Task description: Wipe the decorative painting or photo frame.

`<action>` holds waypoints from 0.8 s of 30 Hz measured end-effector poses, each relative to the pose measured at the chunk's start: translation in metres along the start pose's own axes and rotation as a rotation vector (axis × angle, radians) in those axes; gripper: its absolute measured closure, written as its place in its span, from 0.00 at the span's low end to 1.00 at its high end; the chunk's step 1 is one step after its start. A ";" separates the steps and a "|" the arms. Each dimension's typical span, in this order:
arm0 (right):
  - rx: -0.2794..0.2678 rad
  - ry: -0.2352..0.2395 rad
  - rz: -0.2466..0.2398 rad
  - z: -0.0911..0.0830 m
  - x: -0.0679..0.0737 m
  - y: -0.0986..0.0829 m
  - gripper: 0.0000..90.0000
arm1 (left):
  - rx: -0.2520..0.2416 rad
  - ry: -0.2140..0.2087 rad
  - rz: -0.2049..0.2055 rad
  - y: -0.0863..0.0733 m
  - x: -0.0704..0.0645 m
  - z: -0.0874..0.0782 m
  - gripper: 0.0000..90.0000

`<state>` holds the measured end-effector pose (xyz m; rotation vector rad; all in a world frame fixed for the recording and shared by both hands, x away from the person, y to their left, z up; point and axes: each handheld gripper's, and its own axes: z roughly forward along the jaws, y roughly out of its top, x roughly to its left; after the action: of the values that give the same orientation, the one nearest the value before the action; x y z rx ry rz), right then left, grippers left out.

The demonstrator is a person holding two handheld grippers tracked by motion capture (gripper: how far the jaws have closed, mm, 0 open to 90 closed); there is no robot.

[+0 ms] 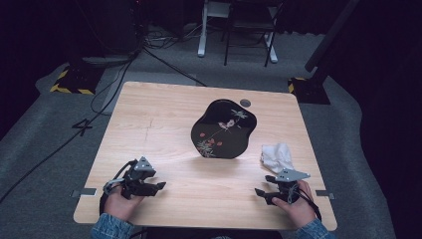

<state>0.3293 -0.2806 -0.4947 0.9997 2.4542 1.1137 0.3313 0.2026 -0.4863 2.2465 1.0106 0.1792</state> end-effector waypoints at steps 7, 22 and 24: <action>-0.014 -0.016 0.001 0.005 0.000 -0.003 0.32 | -0.003 0.005 0.009 -0.003 0.003 0.002 0.41; -0.005 -0.039 -0.033 0.009 0.004 -0.006 0.26 | -0.088 0.077 0.091 -0.014 0.000 0.012 0.20; -0.006 -0.040 -0.030 0.009 0.005 -0.006 0.26 | -0.082 0.095 0.071 -0.014 0.001 0.013 0.15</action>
<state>0.3276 -0.2751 -0.5049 0.9706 2.4254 1.0805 0.3282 0.2033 -0.5048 2.2179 0.9556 0.3549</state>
